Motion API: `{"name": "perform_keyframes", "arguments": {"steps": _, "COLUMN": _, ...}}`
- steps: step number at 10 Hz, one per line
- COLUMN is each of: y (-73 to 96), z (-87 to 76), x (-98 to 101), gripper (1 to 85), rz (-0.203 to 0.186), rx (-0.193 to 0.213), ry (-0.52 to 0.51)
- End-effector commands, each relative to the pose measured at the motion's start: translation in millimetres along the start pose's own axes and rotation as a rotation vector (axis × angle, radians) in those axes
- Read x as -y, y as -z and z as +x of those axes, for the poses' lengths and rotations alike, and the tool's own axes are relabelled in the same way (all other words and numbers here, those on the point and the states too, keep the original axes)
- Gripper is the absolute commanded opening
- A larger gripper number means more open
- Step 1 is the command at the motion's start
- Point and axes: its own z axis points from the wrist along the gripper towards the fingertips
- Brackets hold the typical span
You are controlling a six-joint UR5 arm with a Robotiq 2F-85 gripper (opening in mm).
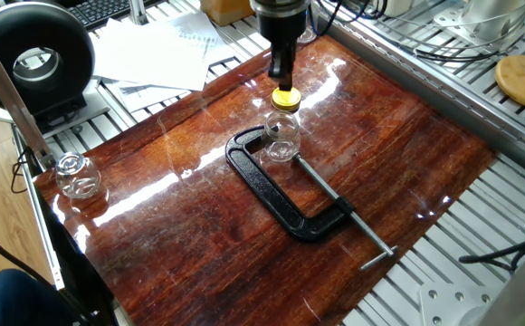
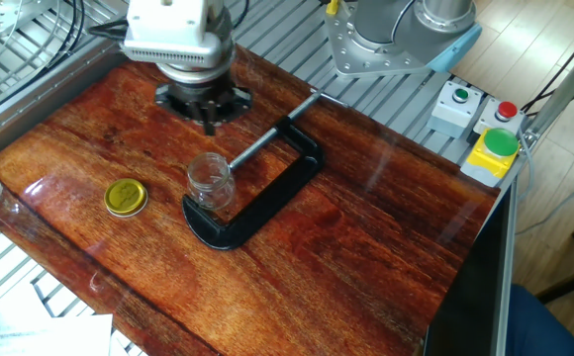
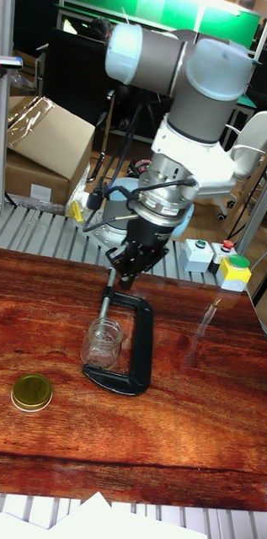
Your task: Screw the lid onto the jar
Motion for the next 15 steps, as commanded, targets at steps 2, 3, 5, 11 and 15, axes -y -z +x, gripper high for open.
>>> {"name": "perform_keyframes", "arguments": {"steps": 2, "y": -5.4, "z": 2.0, "x": 59.5, "gripper": 1.3, "rz": 0.01, "rx": 0.052, "ry": 0.179}}
{"name": "perform_keyframes", "arguments": {"steps": 3, "y": -7.5, "z": 0.2, "x": 71.1, "gripper": 1.3, "rz": 0.029, "rx": 0.077, "ry": 0.213}}
{"name": "perform_keyframes", "arguments": {"steps": 5, "y": -14.0, "z": 1.3, "x": 80.4, "gripper": 1.3, "rz": 0.054, "rx": 0.115, "ry": 0.279}}
{"name": "perform_keyframes", "arguments": {"steps": 11, "y": -45.6, "z": -17.3, "x": 72.3, "gripper": 1.3, "rz": 0.026, "rx": 0.194, "ry": 0.33}}
{"name": "perform_keyframes", "arguments": {"steps": 15, "y": -24.3, "z": 0.3, "x": 67.3, "gripper": 1.3, "rz": 0.046, "rx": 0.083, "ry": 0.311}}
